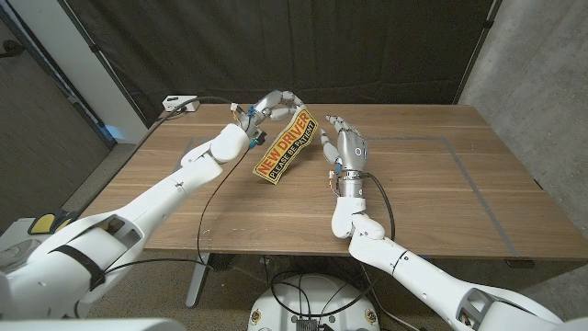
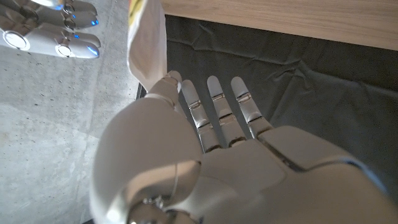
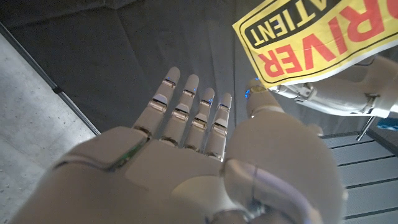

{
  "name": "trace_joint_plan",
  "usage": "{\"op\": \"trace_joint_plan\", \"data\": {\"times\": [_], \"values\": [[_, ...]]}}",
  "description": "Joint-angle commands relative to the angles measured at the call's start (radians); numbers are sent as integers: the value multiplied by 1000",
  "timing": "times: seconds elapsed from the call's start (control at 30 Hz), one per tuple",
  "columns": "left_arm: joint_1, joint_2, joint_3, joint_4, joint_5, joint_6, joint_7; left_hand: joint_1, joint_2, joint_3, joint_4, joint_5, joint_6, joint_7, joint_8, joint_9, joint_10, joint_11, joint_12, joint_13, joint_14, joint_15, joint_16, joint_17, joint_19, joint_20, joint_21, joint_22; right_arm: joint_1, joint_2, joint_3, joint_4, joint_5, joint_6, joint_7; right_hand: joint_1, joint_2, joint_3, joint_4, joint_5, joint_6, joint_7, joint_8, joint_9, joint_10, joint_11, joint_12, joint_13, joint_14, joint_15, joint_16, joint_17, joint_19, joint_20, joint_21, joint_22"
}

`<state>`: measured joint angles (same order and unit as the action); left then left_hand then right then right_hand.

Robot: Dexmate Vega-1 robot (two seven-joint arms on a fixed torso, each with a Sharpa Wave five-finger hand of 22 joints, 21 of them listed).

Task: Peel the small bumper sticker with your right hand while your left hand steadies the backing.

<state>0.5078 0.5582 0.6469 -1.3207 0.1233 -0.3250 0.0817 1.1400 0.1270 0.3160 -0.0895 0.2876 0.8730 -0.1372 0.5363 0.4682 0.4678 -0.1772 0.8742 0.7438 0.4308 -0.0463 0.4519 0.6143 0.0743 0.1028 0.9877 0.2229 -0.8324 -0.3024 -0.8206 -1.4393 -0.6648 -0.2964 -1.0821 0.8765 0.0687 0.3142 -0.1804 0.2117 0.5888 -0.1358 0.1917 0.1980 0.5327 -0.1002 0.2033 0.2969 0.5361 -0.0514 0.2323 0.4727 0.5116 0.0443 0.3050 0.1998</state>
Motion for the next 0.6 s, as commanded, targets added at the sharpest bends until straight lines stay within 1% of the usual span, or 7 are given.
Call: {"op": "trace_joint_plan", "data": {"times": [0.03,0.2,0.33,0.4,0.5,0.57,0.6], "values": [[-49,29,43,-75,61,64,-94,-8,-4,-5,2,12,-4,0,11,11,-2,-1,8,8,-1,-105,-5,6,-9,3,6,-2,29,-8,-56,8,-54,-116,-15,2,-12,4,9,8,-8,-4,-1,1,-4,-4,-1,3,-4,-141,-3,2,5,-7,7,-1],[-62,39,62,-112,98,99,-130,-7,-5,-7,3,21,-4,-1,19,21,-7,-2,9,13,1,-106,-9,9,-11,2,9,-3,40,-13,-69,15,-67,-138,-22,4,-12,6,10,10,-12,-8,0,1,-4,-7,-1,4,-5,-142,-4,2,5,-7,7,-1],[-70,40,74,-129,117,119,-151,-8,-5,-10,4,27,-6,-1,25,29,-7,-2,11,17,-1,-106,-14,12,-13,2,11,-4,46,-14,-79,19,-77,-160,-25,10,-13,10,10,14,-22,-25,-2,1,-7,-13,0,4,-3,-146,-3,2,5,-7,7,-1],[-72,39,79,-136,127,130,-157,-7,-6,-11,4,30,-6,-2,28,32,-9,-3,11,19,0,-105,-15,12,-13,2,12,-5,48,-14,-83,24,-81,-167,-31,15,-15,13,10,17,-27,-49,-1,1,-7,-14,1,4,-2,-146,-4,2,5,-6,7,-2],[-77,37,88,-145,139,146,-170,-7,-7,-12,4,33,-6,-1,30,35,-9,-2,12,21,-3,-104,-18,13,-15,2,13,-5,46,-13,-79,28,-90,-165,-35,16,-17,16,13,20,-56,-39,-9,0,-11,-15,0,5,-4,-147,-5,1,5,-6,7,-2],[-84,31,97,-144,148,153,-180,-6,-8,-14,4,36,-8,-1,33,39,-11,-3,12,23,-3,-105,-20,14,-15,1,14,-6,36,-5,-59,33,-108,-156,-35,16,-19,16,14,21,-63,-40,-10,0,-13,-16,0,5,-5,-147,-6,1,5,-6,7,-2],[-84,31,97,-144,148,153,-180,-6,-8,-14,4,38,-7,-1,34,40,-11,-3,12,24,-2,-106,-20,15,-16,0,14,-6,33,-1,-54,35,-113,-153,-35,16,-20,17,15,22,-76,-34,-12,0,-14,-17,0,6,-6,-148,-7,1,6,-6,7,-2]]}}
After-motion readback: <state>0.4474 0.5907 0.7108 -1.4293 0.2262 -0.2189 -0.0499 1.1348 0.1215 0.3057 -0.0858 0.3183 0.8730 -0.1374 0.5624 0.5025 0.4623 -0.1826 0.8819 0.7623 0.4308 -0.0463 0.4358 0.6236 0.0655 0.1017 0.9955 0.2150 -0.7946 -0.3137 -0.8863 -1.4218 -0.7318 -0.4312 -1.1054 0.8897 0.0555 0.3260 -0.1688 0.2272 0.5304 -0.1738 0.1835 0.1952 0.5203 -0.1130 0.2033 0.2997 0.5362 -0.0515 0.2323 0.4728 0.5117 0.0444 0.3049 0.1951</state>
